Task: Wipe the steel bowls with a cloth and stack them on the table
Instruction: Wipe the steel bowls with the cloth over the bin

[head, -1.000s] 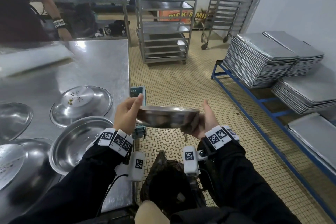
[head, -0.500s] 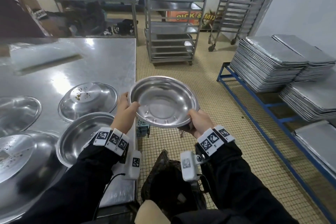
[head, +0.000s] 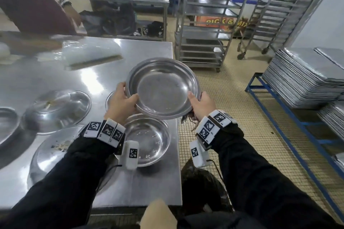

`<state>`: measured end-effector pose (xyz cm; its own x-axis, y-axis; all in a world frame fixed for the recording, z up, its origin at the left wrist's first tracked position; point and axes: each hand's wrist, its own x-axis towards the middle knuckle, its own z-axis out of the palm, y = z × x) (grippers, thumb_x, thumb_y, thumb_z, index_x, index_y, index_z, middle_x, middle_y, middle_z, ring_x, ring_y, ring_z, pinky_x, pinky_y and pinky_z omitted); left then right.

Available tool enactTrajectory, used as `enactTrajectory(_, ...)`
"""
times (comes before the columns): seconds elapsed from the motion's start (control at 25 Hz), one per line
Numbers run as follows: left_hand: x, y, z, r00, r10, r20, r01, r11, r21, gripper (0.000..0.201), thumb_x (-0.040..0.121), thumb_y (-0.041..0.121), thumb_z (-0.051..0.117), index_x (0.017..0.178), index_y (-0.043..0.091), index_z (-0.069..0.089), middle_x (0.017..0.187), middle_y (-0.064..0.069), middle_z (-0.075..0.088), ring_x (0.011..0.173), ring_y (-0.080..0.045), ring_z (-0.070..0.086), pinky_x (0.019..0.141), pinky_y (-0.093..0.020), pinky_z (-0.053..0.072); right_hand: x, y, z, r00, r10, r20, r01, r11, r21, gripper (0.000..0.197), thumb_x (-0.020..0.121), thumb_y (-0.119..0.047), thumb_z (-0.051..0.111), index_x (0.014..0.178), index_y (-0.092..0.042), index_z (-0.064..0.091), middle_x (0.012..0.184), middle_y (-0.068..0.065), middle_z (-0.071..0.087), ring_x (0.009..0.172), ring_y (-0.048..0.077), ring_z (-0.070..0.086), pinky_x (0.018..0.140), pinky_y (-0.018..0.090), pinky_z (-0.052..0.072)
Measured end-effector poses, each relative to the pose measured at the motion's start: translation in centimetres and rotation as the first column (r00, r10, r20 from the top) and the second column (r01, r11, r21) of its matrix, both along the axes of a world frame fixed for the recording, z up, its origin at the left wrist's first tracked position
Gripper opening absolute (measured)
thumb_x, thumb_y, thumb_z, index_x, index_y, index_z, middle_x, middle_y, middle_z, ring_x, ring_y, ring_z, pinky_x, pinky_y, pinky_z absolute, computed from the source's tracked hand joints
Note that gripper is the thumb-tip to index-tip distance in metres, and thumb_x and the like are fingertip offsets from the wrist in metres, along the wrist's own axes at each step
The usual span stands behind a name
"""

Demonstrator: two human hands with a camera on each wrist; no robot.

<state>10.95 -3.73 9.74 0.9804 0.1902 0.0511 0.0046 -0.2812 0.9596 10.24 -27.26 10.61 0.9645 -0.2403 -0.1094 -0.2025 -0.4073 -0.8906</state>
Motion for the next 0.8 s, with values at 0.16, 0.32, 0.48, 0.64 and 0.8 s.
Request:
enactTrajectory(0.16,2.1,8.5,1.3,0.999,0.024,-0.04,-0.021,0.998,0.059,0.034,0.09,0.014,0.057,0.122,0.018,0.044,0.085,0.002,0.055,0.07,-0.015,0.056,0.071,-0.035,0.051,2.7,7.9,0.6,0.998,0.061,-0.03,-0.061,0.998,-0.007,0.032,0.096,-0.041,0.045,0.109,-0.012,0.048,0.094,0.006,0.061,0.072,0.016,0.059,0.06,0.027,0.048)
enactTrajectory(0.32,4.2,16.0,1.9,0.995,-0.016,-0.101,0.023,0.997,0.068,0.031,0.091,0.015,0.056,0.12,0.015,0.044,0.083,-0.003,0.058,0.069,-0.016,0.055,0.064,-0.031,0.049,4.9,14.9,0.5,0.997,0.066,0.041,-0.067,0.998,0.013,0.028,0.099,-0.033,0.043,0.123,-0.021,0.039,0.093,0.003,0.056,0.07,0.012,0.056,0.05,0.015,0.046)
enactTrajectory(0.48,6.2,22.2,1.8,0.975,-0.039,-0.221,0.039,0.999,-0.005,0.035,0.093,0.014,0.055,0.126,0.01,0.044,0.085,-0.006,0.059,0.069,-0.017,0.059,0.063,-0.029,0.052,7.9,20.8,-0.4,0.995,0.082,0.055,-0.081,0.996,-0.028,0.034,0.096,-0.038,0.047,0.125,-0.02,0.042,0.1,0.01,0.062,0.079,0.027,0.063,0.069,0.036,0.055)
enactTrajectory(0.64,8.4,25.6,1.0,0.939,-0.083,-0.334,0.075,0.996,-0.038,0.034,0.094,0.011,0.056,0.126,0.008,0.045,0.089,-0.007,0.062,0.07,-0.015,0.061,0.056,-0.022,0.047,11.8,23.9,-1.2,0.984,0.173,-0.038,-0.176,0.974,-0.141,0.038,0.098,-0.036,0.043,0.128,-0.014,0.039,0.099,0.009,0.058,0.08,0.027,0.057,0.077,0.039,0.047)
enactTrajectory(0.8,11.4,27.7,-1.1,0.908,-0.063,-0.414,0.089,0.995,0.045,0.028,0.092,0.014,0.062,0.116,0.003,0.054,0.094,-0.012,0.065,0.072,-0.016,0.063,0.062,-0.024,0.049,16.9,25.7,-2.4,0.941,0.248,-0.229,-0.304,0.917,-0.259,0.037,0.099,-0.027,0.04,0.132,-0.011,0.032,0.092,0.01,0.054,0.074,0.026,0.055,0.073,0.038,0.047)
